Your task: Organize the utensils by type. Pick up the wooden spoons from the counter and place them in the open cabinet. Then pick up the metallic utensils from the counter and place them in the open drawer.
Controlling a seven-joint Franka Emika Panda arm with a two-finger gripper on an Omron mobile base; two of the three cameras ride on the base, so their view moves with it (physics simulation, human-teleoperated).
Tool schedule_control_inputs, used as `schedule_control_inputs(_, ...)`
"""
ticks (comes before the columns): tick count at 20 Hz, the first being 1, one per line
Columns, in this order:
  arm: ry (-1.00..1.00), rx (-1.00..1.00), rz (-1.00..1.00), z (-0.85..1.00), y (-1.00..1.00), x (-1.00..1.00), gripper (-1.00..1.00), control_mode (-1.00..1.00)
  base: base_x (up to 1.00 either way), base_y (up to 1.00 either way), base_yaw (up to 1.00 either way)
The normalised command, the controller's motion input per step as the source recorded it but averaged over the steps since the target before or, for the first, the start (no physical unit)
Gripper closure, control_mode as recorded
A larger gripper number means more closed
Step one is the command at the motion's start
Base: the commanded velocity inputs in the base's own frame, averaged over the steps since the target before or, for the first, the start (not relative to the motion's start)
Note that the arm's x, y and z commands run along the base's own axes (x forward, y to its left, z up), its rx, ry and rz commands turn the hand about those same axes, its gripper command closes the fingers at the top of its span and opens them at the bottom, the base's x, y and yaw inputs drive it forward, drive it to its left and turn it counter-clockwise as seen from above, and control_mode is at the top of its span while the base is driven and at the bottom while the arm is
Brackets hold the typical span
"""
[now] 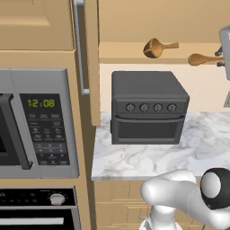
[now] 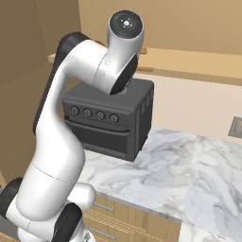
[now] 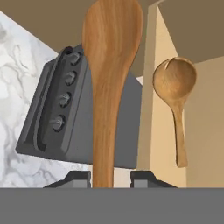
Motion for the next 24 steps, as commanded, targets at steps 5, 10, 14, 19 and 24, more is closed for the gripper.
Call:
schedule_control_inputs(5,0.03,0.0,0.0,0.31,-0.16,0.52,1.0,-1.0,0.0,0.0,0.0)
schedule_control_inputs(10,0.03,0.0,0.0,0.19,-0.11,0.55,1.0,-1.0,0.0,0.0,0.0)
schedule_control_inputs(14,0.0,0.0,0.0,-0.05,-0.08,0.48,1.0,-1.0,0.0,0.0,0.0)
schedule_control_inputs(19,0.0,0.0,0.0,-0.03,-0.18,0.54,1.0,-1.0,0.0,0.0,0.0)
schedule_control_inputs(24,0.0,0.0,0.02,-0.04,-0.11,0.38,1.0,-1.0,0.0,0.0,0.0)
